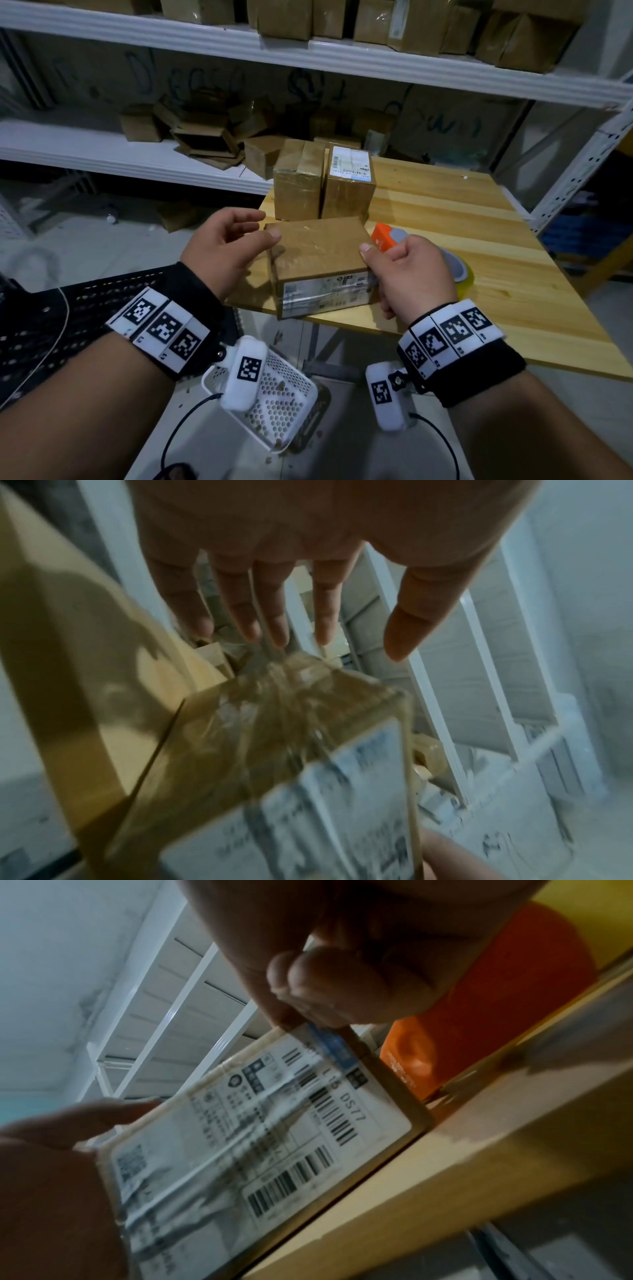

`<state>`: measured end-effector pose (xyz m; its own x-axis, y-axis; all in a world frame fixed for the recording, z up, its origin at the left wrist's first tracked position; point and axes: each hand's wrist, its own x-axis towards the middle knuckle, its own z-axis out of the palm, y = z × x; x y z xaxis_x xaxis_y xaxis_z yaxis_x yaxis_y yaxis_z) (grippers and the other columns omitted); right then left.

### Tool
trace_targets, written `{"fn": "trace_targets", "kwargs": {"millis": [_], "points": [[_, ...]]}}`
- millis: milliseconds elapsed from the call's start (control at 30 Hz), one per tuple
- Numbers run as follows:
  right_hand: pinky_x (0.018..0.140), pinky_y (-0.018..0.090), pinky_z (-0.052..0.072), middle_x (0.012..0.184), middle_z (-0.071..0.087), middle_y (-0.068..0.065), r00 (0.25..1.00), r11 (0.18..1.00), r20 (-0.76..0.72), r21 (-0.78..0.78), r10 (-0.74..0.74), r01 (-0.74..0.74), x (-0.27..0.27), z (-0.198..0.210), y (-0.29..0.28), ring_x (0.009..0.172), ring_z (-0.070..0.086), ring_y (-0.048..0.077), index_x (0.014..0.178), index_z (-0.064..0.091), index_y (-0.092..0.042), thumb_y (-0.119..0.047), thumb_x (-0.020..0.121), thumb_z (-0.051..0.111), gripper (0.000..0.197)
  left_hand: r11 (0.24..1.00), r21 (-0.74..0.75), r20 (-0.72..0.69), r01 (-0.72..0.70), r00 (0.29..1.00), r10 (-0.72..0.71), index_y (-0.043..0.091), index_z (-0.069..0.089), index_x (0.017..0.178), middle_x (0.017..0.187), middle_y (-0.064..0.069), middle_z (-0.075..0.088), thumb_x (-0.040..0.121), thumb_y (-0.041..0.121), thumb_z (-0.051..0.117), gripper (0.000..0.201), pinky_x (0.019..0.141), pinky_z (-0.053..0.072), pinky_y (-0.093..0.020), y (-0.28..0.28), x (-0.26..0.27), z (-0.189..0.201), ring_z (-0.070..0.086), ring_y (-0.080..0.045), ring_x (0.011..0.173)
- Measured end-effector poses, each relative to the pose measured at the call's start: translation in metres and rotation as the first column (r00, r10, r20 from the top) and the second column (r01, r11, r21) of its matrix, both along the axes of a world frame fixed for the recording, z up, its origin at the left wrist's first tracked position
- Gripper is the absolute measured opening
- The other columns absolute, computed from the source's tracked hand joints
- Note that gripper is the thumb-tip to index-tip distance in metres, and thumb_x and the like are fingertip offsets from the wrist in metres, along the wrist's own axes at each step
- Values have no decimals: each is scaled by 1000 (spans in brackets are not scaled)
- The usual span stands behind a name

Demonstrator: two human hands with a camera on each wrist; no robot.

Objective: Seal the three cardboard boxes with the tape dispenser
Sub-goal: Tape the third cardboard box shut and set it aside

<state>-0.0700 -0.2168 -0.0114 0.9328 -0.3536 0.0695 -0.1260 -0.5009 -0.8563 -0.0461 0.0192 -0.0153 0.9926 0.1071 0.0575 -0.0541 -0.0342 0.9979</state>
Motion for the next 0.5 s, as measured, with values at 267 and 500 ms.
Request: {"fn": "trace_targets", "kwargs": {"millis": [267, 500], "points": [[59, 32, 47, 67, 62, -1, 999, 954, 29, -301, 16, -7, -7, 9, 1, 66, 62, 19, 79, 56, -19, -60, 91, 65, 44, 999, 34, 72, 30, 997, -33, 24, 61, 102, 113, -8, 68, 56, 16, 82, 51, 83, 59, -39, -10, -1, -6, 67, -27, 108], [56, 27, 32, 74, 59, -8, 984, 932, 166, -340, -68, 122, -8, 30, -24, 68, 52, 6, 87, 59, -26, -59, 98, 55, 35, 994, 107, 76, 9, 997, -17, 26, 64, 104, 107, 5, 70, 85, 3, 73, 32, 70, 53, -26, -7, 7, -11, 69, -13, 95]]}}
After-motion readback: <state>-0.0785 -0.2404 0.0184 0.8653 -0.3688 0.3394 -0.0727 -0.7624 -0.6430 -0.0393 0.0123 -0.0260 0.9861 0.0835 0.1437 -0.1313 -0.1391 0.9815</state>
